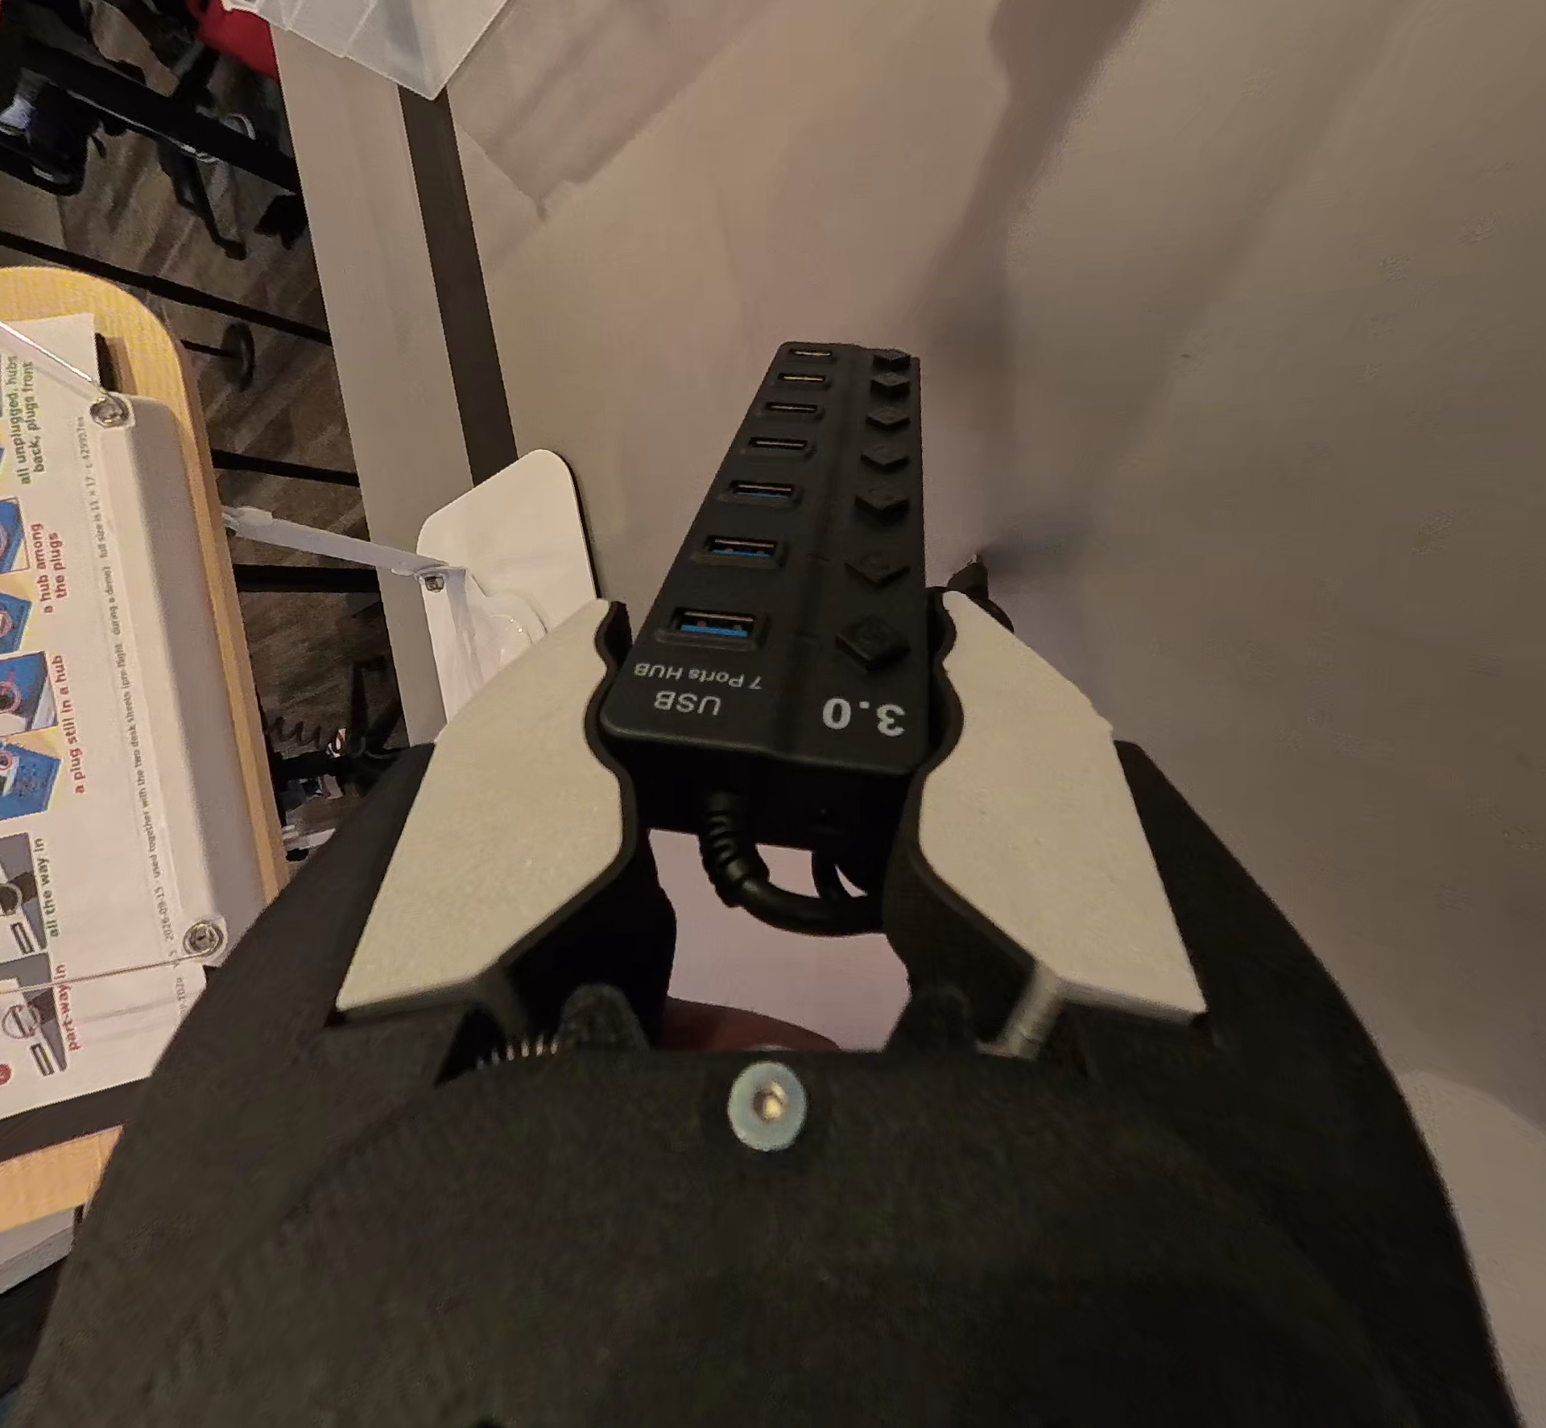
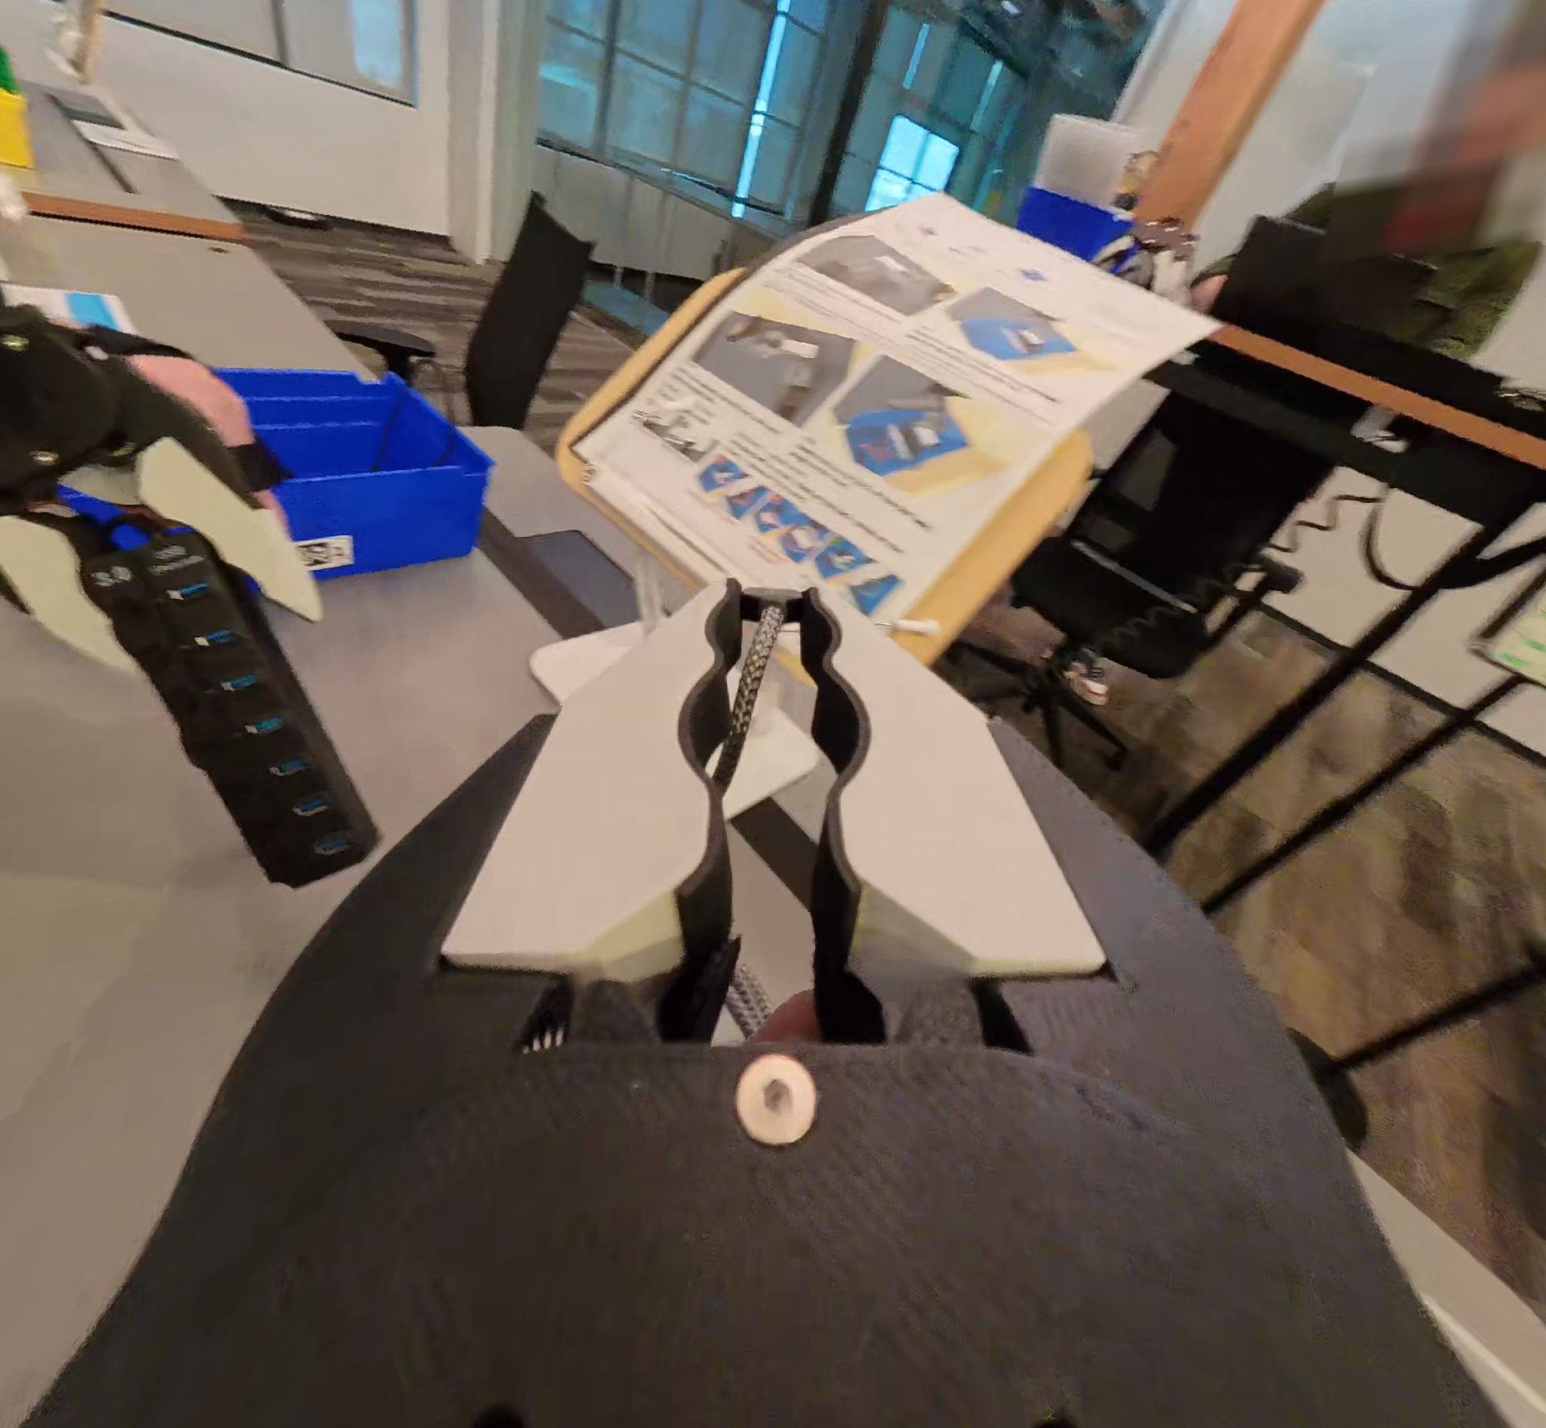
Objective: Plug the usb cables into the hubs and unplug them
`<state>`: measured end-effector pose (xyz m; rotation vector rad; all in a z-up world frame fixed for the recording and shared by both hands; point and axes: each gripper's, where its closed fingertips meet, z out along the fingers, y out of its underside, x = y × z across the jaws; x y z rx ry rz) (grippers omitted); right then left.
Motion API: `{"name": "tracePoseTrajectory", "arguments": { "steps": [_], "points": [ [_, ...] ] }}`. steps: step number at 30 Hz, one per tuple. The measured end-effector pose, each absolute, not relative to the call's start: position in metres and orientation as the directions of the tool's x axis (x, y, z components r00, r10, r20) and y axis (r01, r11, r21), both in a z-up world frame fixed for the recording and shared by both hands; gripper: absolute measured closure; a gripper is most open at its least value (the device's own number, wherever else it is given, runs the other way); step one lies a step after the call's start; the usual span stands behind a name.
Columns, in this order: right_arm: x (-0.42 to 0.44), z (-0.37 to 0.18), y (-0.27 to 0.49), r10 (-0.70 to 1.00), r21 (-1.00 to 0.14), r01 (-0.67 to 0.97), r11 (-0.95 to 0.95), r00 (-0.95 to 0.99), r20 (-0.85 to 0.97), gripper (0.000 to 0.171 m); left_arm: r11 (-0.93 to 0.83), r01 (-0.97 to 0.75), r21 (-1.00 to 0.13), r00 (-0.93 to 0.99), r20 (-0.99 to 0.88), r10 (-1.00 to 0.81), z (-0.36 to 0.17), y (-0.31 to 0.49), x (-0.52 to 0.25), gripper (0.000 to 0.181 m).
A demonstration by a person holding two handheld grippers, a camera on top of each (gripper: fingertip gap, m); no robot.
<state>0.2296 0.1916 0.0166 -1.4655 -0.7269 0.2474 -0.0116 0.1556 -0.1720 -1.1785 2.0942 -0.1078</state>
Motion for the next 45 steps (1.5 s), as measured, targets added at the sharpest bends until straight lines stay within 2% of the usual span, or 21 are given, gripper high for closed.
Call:
{"name": "tracePoseTrajectory", "arguments": {
  "steps": [7,10,16,24,28,31,34,36,40,42,45],
  "points": [
    [0.327,0.048,0.181,0.411,-0.938,0.336,0.086,0.846,0.341,0.160,0.571,-0.713,-0.406,-0.318,-0.539,-0.780,-0.173,0.158,-0.013,0.114],
    [0.362,0.037,0.180,0.362,-0.934,0.356,0.031,0.867,0.343,0.160,0.570,-0.715,-0.404,-0.319,-0.538,-0.781,-0.174,0.158,-0.013,0.114],
    [0.401,-0.038,0.190,0.334,-0.928,0.360,-0.097,0.890,0.310,0.160,0.571,-0.718,-0.398,-0.322,-0.538,-0.779,-0.175,0.158,-0.012,0.114],
    [0.410,-0.138,0.198,0.380,-0.918,0.269,-0.291,0.913,0.147,0.160,0.571,-0.722,-0.391,-0.326,-0.536,-0.779,-0.177,0.158,-0.011,0.114],
    [0.418,-0.175,0.196,0.370,-0.879,0.297,-0.374,0.916,0.152,0.161,0.570,-0.724,-0.390,-0.326,-0.534,-0.780,-0.179,0.159,-0.012,0.114],
    [0.430,-0.198,0.192,0.353,-0.815,0.376,-0.441,0.908,0.227,0.159,0.569,-0.723,-0.392,-0.326,-0.533,-0.781,-0.179,0.159,-0.011,0.114],
    [0.437,-0.215,0.182,0.364,-0.744,0.419,-0.520,0.897,0.251,0.151,0.570,-0.722,-0.391,-0.326,-0.534,-0.780,-0.178,0.159,-0.011,0.114],
    [0.446,-0.220,0.178,0.354,-0.695,0.455,-0.557,0.887,0.297,0.133,0.571,-0.723,-0.390,-0.328,-0.534,-0.779,-0.179,0.159,-0.011,0.114],
    [0.456,-0.223,0.163,0.364,-0.604,0.490,-0.629,0.872,0.328,0.112,0.574,-0.722,-0.388,-0.330,-0.535,-0.777,-0.178,0.157,-0.010,0.114],
    [0.459,-0.220,0.155,0.372,-0.576,0.487,-0.656,0.873,0.315,0.103,0.575,-0.721,-0.386,-0.331,-0.537,-0.776,-0.178,0.157,-0.010,0.114],
    [0.467,-0.199,0.150,0.345,-0.583,0.500,-0.640,0.865,0.364,0.097,0.576,-0.719,-0.389,-0.330,-0.538,-0.776,-0.177,0.157,-0.010,0.114]
  ]
}}
